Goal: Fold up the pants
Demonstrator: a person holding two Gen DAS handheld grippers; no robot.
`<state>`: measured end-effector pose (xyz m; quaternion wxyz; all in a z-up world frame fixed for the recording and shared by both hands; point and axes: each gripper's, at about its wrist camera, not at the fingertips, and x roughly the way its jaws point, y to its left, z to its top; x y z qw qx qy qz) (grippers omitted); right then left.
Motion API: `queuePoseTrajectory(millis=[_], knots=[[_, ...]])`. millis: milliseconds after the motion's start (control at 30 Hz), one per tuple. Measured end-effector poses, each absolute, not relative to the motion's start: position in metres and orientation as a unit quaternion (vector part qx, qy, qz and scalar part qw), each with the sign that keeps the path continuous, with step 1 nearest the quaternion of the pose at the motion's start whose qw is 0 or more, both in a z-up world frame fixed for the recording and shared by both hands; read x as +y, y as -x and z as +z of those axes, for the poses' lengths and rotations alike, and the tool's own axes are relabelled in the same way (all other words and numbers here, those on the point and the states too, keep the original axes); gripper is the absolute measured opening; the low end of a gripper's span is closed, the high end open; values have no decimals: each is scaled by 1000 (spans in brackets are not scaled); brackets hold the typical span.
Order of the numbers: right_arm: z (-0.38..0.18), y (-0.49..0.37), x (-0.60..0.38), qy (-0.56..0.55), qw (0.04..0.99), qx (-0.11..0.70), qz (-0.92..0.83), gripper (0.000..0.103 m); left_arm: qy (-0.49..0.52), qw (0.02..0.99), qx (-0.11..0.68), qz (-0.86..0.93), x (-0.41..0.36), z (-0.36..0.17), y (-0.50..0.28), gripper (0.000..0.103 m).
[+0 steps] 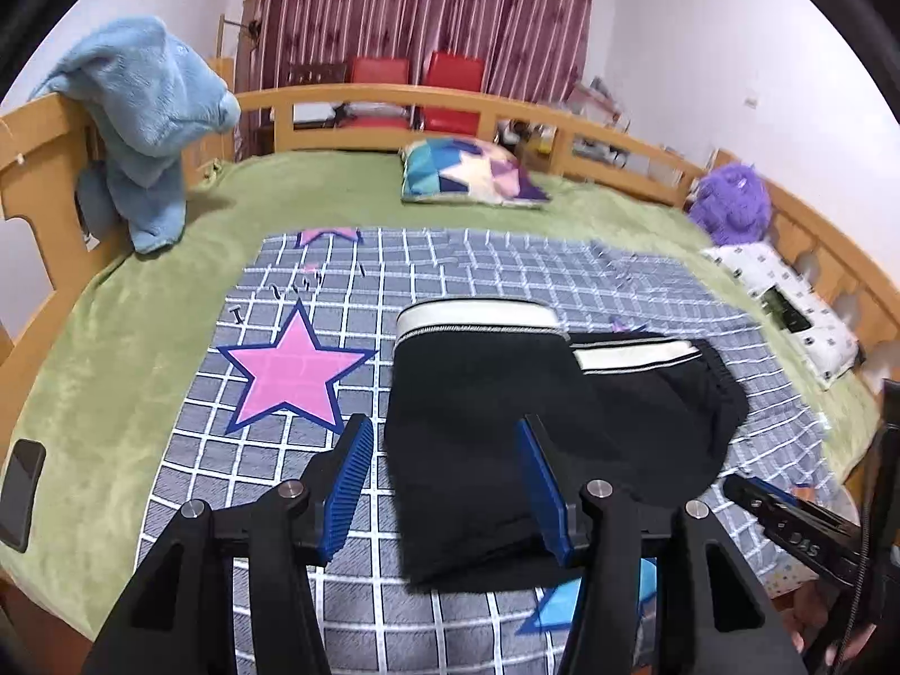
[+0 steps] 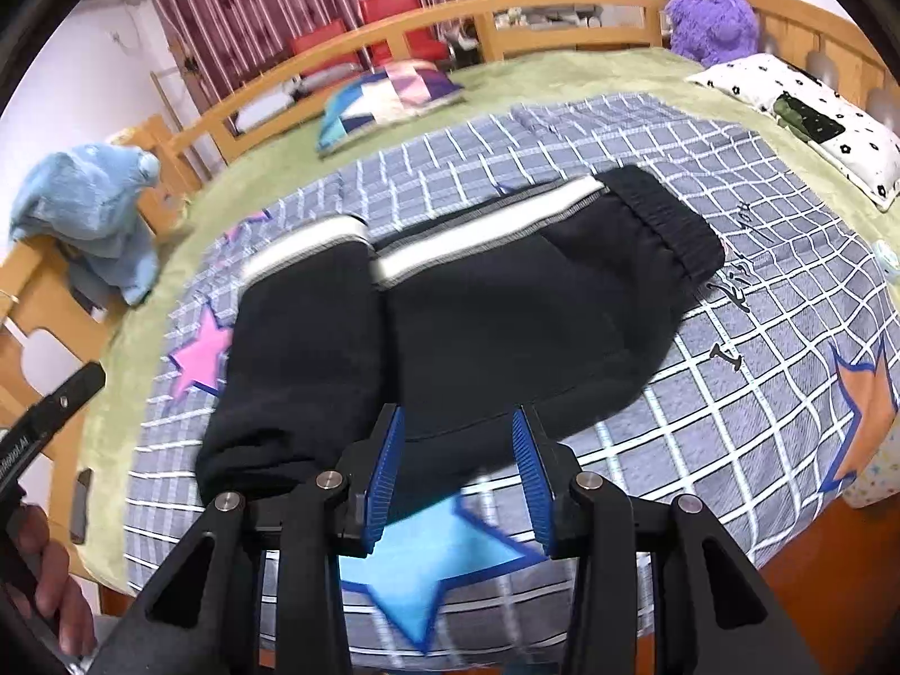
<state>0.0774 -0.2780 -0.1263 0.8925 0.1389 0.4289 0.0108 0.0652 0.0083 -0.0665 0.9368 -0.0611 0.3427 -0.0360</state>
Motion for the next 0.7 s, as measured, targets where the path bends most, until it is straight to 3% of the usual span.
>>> queuePoseTrajectory(millis=[233, 400, 700], knots=[[-106, -49, -259, -89, 910, 404, 17, 41, 71, 939, 334, -27, 31, -57, -40, 52], [-99, -40, -254, -80, 920, 382, 29, 48, 106, 943, 315, -35, 37, -53, -35, 60], [-112, -51, -243, -50, 917, 393, 39, 48, 81, 953, 290, -36, 20, -79, -53, 60]])
